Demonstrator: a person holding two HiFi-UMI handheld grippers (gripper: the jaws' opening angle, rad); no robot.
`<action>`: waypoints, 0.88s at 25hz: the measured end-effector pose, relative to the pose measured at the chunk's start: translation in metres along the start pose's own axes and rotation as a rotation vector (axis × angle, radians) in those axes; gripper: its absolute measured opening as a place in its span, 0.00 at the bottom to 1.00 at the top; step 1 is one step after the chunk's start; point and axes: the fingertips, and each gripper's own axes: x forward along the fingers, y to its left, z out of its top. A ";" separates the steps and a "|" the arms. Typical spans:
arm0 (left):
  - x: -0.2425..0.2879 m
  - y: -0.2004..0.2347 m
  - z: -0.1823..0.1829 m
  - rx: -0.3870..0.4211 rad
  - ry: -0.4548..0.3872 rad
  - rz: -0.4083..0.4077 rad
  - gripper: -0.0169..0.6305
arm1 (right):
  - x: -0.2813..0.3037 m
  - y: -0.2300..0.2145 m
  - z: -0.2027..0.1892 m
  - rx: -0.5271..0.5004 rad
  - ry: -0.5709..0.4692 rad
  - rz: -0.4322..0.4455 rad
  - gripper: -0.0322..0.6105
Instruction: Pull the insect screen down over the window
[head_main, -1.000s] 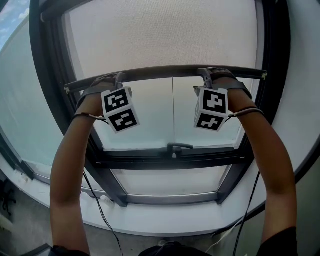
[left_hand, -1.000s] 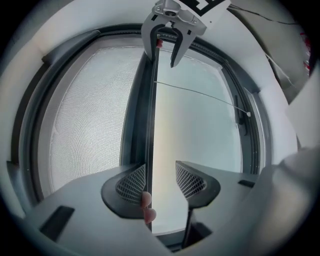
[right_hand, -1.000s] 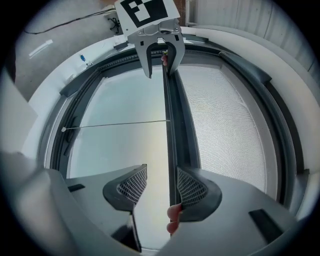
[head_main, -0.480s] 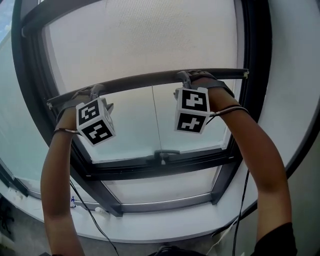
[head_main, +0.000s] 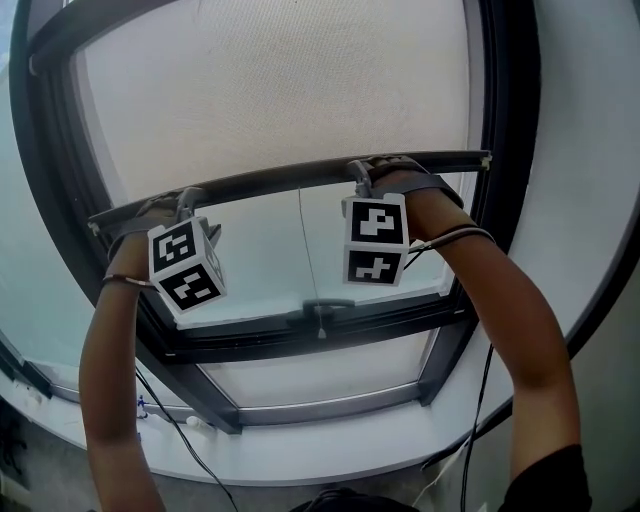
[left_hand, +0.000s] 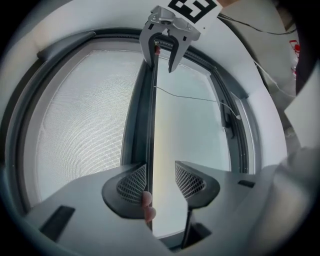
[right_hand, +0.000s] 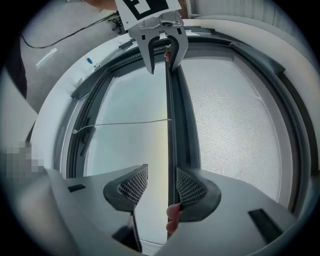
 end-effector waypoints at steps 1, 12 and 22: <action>0.003 -0.005 0.000 -0.001 0.000 -0.006 0.31 | 0.002 0.005 0.000 0.004 -0.001 0.003 0.33; 0.025 -0.074 -0.006 -0.015 0.038 -0.112 0.31 | 0.016 0.074 0.004 0.024 -0.028 0.137 0.33; 0.038 -0.142 -0.005 -0.034 0.013 -0.186 0.31 | 0.026 0.144 0.003 0.034 -0.009 0.205 0.33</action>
